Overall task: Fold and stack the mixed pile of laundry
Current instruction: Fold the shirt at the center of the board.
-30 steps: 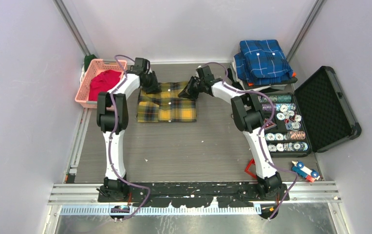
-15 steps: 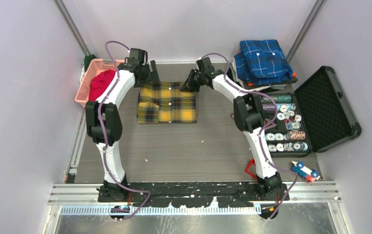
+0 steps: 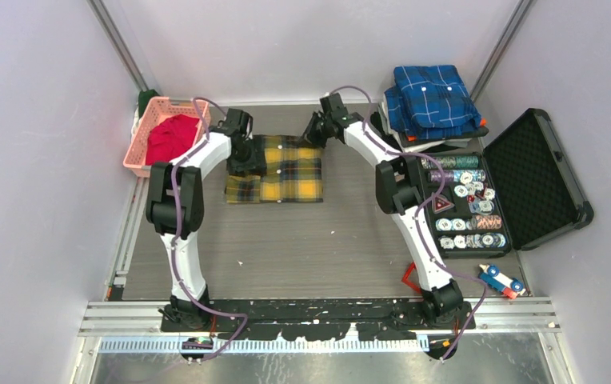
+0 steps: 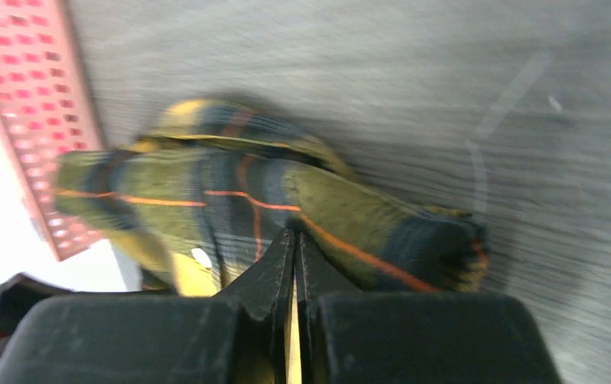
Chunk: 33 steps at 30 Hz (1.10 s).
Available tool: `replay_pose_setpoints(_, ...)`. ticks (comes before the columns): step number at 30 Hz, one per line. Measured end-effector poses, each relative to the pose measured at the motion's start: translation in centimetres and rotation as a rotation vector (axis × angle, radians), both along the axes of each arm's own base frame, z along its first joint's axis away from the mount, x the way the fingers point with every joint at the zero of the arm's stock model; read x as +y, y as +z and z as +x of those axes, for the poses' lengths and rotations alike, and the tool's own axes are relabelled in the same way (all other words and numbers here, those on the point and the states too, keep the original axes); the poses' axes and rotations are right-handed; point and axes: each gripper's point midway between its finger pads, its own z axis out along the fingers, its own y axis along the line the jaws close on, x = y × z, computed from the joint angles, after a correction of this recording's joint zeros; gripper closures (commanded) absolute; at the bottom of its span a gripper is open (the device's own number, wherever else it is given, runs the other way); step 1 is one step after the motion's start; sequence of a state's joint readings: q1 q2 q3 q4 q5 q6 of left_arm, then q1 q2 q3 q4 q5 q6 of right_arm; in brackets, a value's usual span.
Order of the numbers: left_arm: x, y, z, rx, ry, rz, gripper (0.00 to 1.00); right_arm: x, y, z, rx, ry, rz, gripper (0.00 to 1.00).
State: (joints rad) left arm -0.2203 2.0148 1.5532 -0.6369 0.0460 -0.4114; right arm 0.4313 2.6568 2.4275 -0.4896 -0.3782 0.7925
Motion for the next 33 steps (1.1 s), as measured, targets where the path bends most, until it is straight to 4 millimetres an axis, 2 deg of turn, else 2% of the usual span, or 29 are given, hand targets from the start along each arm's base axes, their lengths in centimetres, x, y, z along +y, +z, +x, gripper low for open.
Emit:
replay_pose_setpoints(2,-0.1,-0.7,-0.4,0.016,-0.002,-0.005,0.32,-0.7,-2.8,-1.0,0.07,-0.012,-0.035,0.93)
replay_pose_setpoints(3,-0.1,-1.0,-0.6,0.022,-0.002,-0.006,0.32,-0.6,-3.5,-1.4,0.09,-0.01,-0.021,0.93)
replay_pose_setpoints(8,-0.8,-2.3,-1.7,0.031,-0.019,-0.01,0.34,-1.6,-3.3,-2.4,0.09,-0.039,-0.047,0.94)
replay_pose_setpoints(12,-1.9,-2.3,-3.9,0.032,-0.037,-0.028,0.35,-3.4,-3.5,-4.8,0.121,-0.067,-0.09,0.95)
replay_pose_setpoints(16,-4.1,-2.3,-8.0,0.049,-0.086,-0.052,0.35,-5.7,-3.6,-8.7,0.173,-0.093,-0.14,0.95)
replay_pose_setpoints(21,-7.3,-1.8,-14.9,0.093,-0.168,-0.084,0.33,-9.0,-3.6,-14.4,0.237,-0.118,-0.205,0.91)
replay_pose_setpoints(24,-8.1,-0.1,-17.9,0.104,-0.213,-0.098,0.29,-10.7,-2.9,-16.7,0.255,-0.114,-0.265,0.82)
replay_pose_setpoints(26,-7.9,1.8,-18.2,0.073,-0.213,-0.103,0.29,-11.2,-1.6,-16.8,0.225,-0.113,-0.282,0.76)
replay_pose_setpoints(29,-7.9,5.6,-16.7,-0.022,-0.205,-0.116,0.38,-11.8,1.8,-16.8,0.142,-0.118,-0.295,0.76)
replay_pose_setpoints(31,-8.4,8.1,-15.3,-0.09,-0.213,-0.133,0.5,-12.1,4.4,-16.7,0.081,-0.128,-0.29,0.84)
replay_pose_setpoints(33,-9.0,9.9,-14.0,-0.137,-0.221,-0.145,0.58,-12.3,6.8,-16.9,0.02,-0.139,-0.283,0.9)
